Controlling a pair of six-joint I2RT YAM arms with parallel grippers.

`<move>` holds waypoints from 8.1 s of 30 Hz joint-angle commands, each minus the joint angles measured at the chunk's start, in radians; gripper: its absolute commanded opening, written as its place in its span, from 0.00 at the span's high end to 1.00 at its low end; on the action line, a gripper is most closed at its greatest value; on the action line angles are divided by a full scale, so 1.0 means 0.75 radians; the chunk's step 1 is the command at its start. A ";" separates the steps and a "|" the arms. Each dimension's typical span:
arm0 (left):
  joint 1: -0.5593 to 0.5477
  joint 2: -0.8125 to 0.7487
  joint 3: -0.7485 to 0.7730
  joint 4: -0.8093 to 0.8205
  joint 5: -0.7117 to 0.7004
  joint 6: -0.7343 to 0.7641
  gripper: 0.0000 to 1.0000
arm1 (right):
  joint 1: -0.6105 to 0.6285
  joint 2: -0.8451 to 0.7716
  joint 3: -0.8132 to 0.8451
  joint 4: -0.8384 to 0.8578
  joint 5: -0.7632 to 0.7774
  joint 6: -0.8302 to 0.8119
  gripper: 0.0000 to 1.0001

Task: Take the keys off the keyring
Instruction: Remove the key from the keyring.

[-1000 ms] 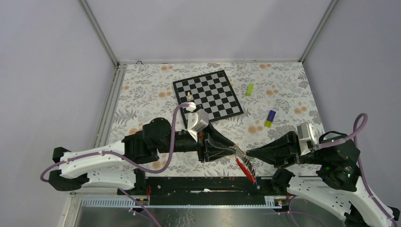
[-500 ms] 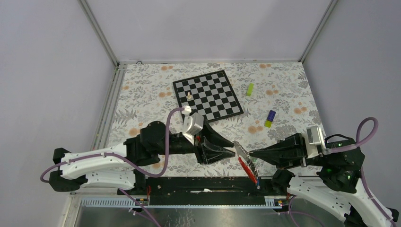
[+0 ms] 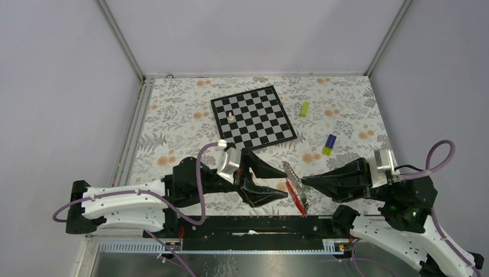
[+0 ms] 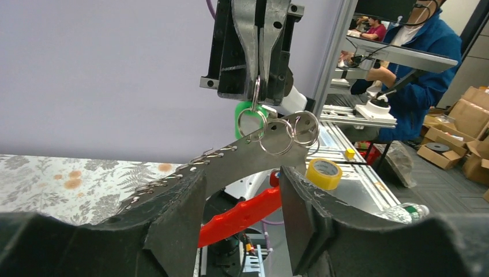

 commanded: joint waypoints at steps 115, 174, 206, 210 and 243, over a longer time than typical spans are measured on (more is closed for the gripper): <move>-0.130 0.077 0.108 0.222 -0.157 0.295 0.79 | 0.000 -0.018 -0.094 0.310 0.122 0.164 1.00; -0.142 0.197 0.462 -0.581 -0.508 0.370 1.00 | 0.000 0.167 0.315 -0.510 0.134 -0.269 1.00; -0.142 0.127 0.264 -0.282 -0.594 0.299 0.64 | 0.000 0.059 0.131 -0.219 0.315 0.004 1.00; -0.142 0.125 0.257 -0.266 -0.569 0.302 0.64 | 0.000 0.060 0.131 -0.211 0.315 0.014 1.00; -0.143 0.113 0.200 -0.132 -0.455 0.356 0.66 | 0.000 0.024 0.087 -0.168 0.336 0.082 1.00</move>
